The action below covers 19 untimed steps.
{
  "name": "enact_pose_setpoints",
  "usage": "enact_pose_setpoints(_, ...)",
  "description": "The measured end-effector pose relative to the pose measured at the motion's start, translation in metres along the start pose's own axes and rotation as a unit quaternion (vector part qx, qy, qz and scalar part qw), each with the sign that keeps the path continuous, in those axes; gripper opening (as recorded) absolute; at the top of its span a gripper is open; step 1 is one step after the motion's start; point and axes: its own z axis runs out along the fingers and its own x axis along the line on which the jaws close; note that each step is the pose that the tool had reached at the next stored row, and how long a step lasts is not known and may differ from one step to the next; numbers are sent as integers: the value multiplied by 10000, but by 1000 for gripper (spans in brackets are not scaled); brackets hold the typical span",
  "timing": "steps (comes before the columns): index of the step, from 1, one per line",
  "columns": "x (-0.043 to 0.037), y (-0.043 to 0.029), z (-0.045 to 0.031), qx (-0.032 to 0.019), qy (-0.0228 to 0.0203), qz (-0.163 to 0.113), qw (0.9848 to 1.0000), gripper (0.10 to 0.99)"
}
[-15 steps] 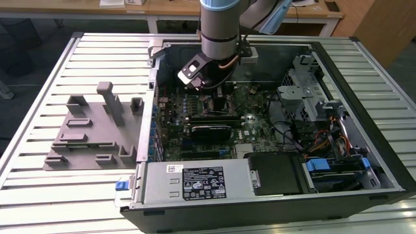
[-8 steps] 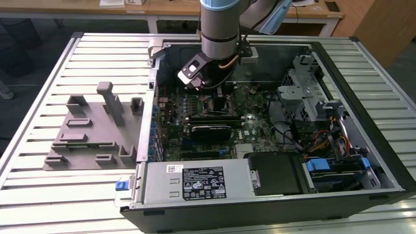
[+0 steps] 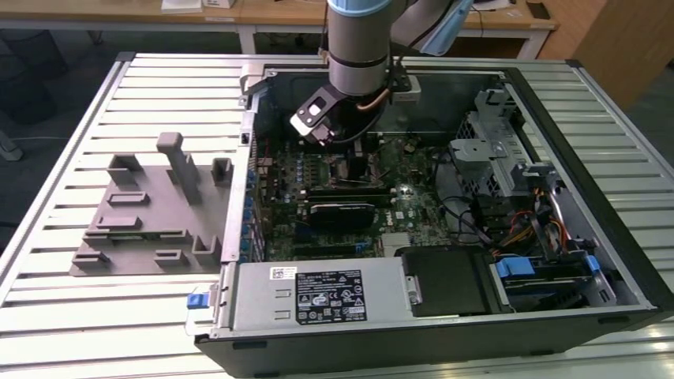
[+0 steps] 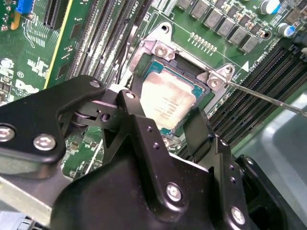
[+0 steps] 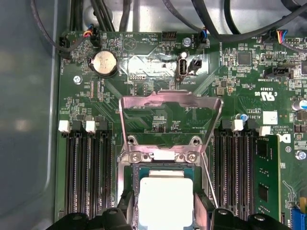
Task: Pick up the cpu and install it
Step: 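Place the cpu into insertion slot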
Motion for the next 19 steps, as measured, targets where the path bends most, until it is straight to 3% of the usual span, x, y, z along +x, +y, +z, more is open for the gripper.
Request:
enact_pose_setpoints(8,0,3,-1,1,-2,0,10000,604)
enact_pose_setpoints(9,0,3,-1,1,-1,0,10000,537)
enact_pose_setpoints(10,0,3,-1,1,-1,0,10000,525)
enact_pose_setpoints(19,0,6,0,0,0,0,10000,525)
